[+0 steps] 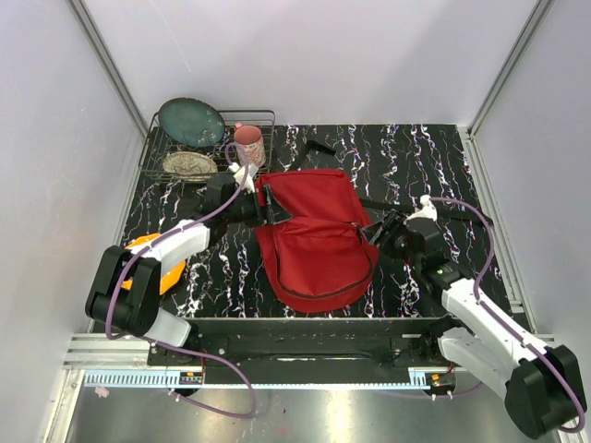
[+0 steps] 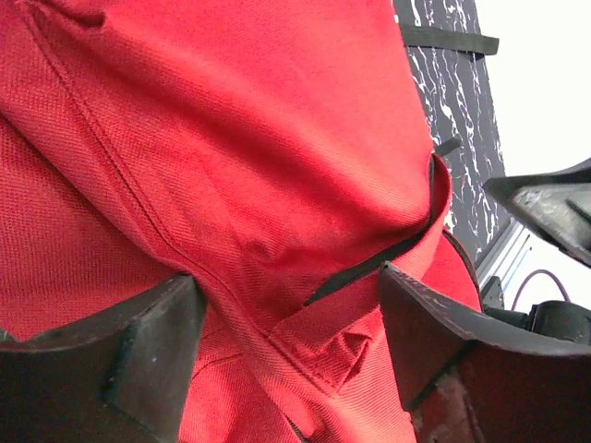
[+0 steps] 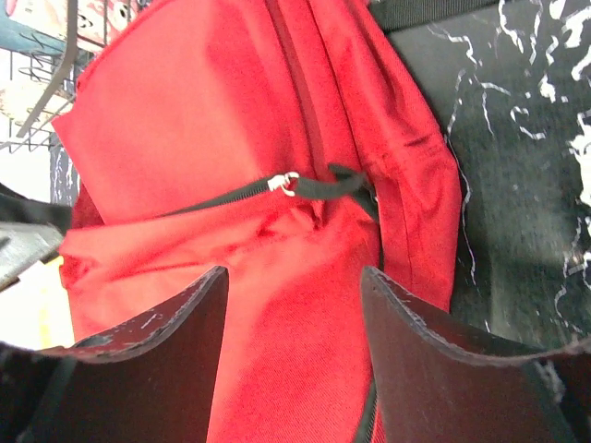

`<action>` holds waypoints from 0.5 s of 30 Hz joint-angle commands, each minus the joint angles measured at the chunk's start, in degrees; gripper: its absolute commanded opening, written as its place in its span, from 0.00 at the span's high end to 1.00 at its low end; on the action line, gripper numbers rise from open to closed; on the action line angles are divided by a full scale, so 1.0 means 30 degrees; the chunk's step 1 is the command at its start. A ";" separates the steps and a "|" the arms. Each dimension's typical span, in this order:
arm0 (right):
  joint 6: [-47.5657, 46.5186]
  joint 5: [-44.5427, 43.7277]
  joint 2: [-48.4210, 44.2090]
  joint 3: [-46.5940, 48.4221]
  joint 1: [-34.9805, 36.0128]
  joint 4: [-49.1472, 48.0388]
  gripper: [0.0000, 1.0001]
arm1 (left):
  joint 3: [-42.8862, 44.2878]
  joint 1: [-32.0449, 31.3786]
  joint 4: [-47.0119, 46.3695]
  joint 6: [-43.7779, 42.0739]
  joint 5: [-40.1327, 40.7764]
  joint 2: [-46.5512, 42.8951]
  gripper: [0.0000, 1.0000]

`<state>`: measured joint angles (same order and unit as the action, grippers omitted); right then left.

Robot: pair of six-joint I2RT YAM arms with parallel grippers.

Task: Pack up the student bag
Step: Zip the student bag at the center of the board.

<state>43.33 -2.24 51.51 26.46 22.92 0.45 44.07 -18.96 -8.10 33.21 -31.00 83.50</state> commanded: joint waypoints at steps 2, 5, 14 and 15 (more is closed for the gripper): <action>0.1053 0.1152 -0.1113 -0.0615 -0.0051 0.2691 0.33 | 0.3032 -0.0242 0.1875 -0.3009 0.1893 -0.0495 0.13; 0.1433 0.2091 -0.0736 -0.1113 -0.0051 0.2315 0.30 | 0.2479 -0.0242 0.3661 -0.3423 0.3797 -0.1725 0.01; 0.1992 0.4553 0.2014 -0.1730 -0.0051 -0.0959 0.27 | -0.4169 -0.0213 0.4197 -0.1350 0.5242 -0.7844 0.01; 0.1963 0.4903 0.2427 -0.1555 -0.0051 -0.1086 0.27 | -0.4696 -0.0213 0.3265 -0.0996 0.4135 -0.8260 0.01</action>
<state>48.38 6.94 54.96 20.95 22.87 3.75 35.27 -19.66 5.39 26.59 -15.84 65.04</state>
